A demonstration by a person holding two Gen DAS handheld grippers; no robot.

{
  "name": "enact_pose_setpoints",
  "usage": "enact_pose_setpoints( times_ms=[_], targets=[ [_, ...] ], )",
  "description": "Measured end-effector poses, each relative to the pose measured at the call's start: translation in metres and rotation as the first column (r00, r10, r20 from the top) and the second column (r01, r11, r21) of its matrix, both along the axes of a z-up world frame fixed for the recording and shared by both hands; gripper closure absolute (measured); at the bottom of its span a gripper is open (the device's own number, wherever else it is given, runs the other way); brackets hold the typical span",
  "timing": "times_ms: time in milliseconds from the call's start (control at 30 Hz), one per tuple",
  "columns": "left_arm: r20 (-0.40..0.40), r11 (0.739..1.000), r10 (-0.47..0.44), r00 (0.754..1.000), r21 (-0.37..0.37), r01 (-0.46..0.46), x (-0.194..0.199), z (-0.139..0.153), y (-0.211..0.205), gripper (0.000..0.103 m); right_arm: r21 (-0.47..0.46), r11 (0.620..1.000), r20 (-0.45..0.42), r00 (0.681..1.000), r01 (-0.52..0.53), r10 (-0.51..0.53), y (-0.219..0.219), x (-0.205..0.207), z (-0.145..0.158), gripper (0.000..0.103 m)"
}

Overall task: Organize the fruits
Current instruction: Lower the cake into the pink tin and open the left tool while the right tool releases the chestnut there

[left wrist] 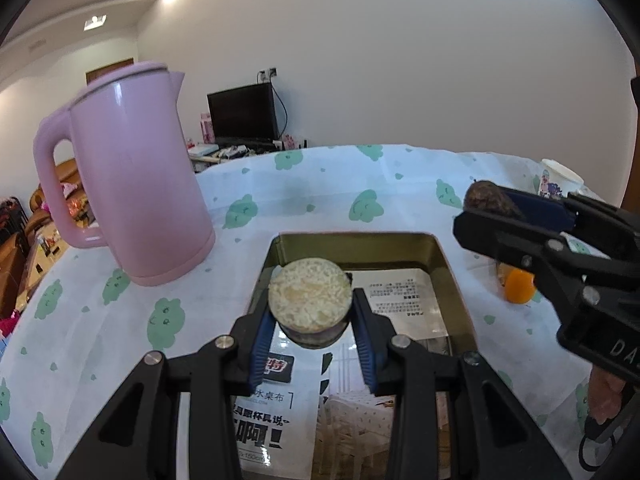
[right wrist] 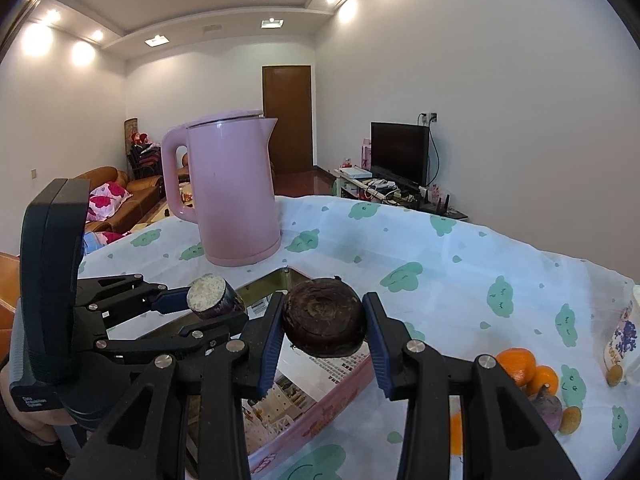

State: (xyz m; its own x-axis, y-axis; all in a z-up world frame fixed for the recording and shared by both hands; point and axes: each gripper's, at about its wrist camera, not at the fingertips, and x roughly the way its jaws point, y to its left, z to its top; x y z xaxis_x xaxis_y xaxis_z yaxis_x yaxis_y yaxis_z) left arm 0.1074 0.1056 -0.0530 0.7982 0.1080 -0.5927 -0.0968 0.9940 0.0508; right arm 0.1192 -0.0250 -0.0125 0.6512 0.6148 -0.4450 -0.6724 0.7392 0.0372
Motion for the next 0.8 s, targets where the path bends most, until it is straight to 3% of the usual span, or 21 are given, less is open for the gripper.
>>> enact_pose_setpoints(
  times_ms=[800],
  targets=[
    [-0.115,1.0,0.005,0.993,-0.002,-0.006,0.016,-0.023,0.013,0.064,-0.117,0.993,-0.13,0.991,-0.034,0.019,0.037,0.019,-0.043,0.062]
  ],
)
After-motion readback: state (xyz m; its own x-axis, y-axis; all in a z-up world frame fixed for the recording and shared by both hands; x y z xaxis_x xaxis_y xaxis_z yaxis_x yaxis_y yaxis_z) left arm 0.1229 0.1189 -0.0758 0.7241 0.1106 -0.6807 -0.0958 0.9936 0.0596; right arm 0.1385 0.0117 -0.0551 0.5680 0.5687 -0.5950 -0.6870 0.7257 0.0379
